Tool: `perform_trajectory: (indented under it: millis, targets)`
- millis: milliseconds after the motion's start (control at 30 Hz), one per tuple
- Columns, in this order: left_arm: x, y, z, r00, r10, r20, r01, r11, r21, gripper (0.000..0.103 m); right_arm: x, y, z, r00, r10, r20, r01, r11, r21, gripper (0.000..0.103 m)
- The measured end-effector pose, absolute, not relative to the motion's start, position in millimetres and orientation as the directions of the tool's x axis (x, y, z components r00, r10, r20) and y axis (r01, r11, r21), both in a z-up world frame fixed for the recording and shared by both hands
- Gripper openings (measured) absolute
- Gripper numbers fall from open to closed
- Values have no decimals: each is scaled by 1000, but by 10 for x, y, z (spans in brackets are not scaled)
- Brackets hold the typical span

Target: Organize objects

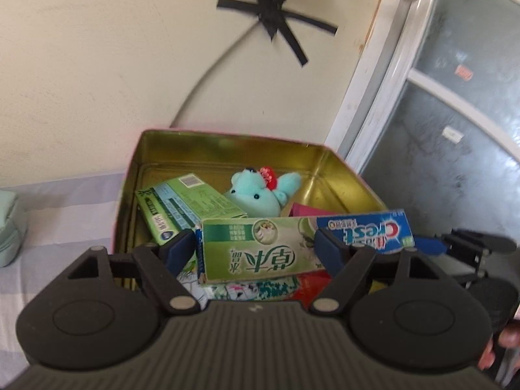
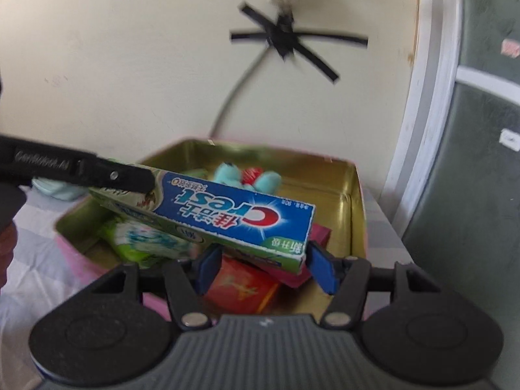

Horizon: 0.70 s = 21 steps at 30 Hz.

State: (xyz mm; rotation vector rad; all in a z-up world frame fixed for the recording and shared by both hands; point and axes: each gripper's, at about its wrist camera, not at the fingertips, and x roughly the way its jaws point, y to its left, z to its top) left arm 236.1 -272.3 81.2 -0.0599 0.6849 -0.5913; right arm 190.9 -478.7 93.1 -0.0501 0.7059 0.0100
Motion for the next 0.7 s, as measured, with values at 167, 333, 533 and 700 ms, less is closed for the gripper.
perform_trajectory:
  millis: [167, 333, 533, 700]
  targets:
    - [2736, -2951, 717, 593, -474, -651, 439, 868, -231, 84, 2451, -4990, 777, 670, -26, -742, -11, 999, -45, 58]
    - [2957, -3074, 716, 627, -403, -667, 397, 902, -171, 84, 2783, -5033, 723, 669, -100, -736, 55, 995, -85, 63]
    - [2710, -3032, 791, 632, -428, -645, 437, 885, -159, 86, 2664, -5042, 718, 690, -89, -719, 54, 996, -71, 72]
    - [2358, -2964, 847, 643, -446, -623, 454, 877, -159, 86, 2423, -5033, 779, 714, -77, -696, 72, 997, -36, 72]
